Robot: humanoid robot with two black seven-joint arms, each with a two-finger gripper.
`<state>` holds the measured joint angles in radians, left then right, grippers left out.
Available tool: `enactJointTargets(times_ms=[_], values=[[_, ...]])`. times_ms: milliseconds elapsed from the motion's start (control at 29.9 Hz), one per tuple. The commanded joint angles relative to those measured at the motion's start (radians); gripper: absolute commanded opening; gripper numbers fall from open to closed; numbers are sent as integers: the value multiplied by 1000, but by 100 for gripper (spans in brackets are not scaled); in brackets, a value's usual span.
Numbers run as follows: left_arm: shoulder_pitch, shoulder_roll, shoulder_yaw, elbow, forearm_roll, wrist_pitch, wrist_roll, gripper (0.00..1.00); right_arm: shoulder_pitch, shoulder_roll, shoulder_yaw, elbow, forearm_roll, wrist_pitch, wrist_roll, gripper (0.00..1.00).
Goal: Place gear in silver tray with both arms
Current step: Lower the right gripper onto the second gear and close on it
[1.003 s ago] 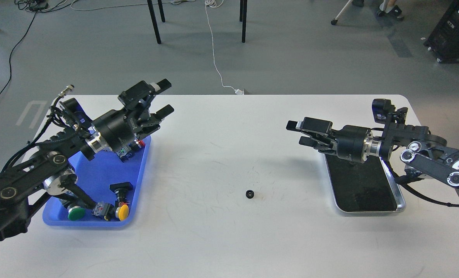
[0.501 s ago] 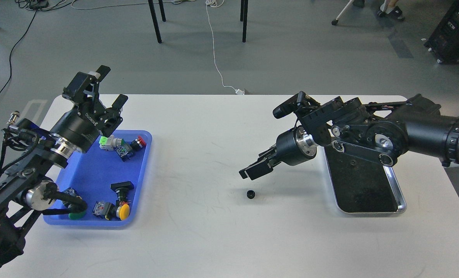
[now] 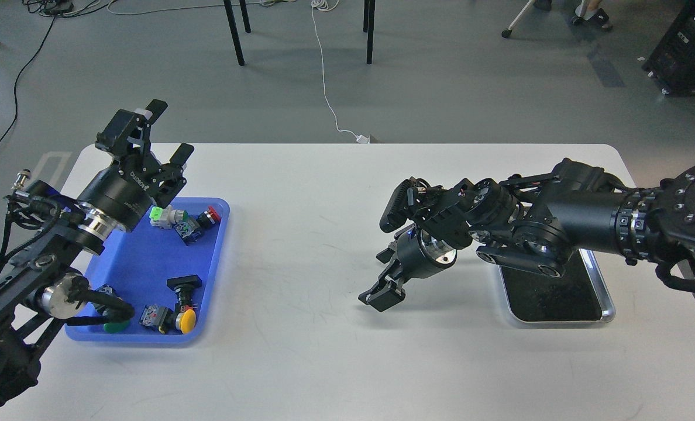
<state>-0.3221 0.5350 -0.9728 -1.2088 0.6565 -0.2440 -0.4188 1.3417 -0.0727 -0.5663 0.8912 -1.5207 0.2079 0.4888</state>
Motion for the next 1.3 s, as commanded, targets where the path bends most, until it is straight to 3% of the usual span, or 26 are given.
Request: enactJointTargets(times_ms=[0,267,368,635,1270], values=[[0,-1,0,0,0,2,0,98,-12,7,-4,0,-15,-16,0,92],[0,-1,3,-1,0,0,6,98,-18,14,-27,2,-16,-19,0,85],[2,-3,3,-1,0,0,6,98,-18,13,-27,2,-16,-19,0,69],[0,2,5,-1,0,-1,6,98,-18,14,-29,2,-15,-31,0,52],[-2,-3,11,0,0,-3,12,98,-13,-30,-43,25,-16,-30,0,52]])
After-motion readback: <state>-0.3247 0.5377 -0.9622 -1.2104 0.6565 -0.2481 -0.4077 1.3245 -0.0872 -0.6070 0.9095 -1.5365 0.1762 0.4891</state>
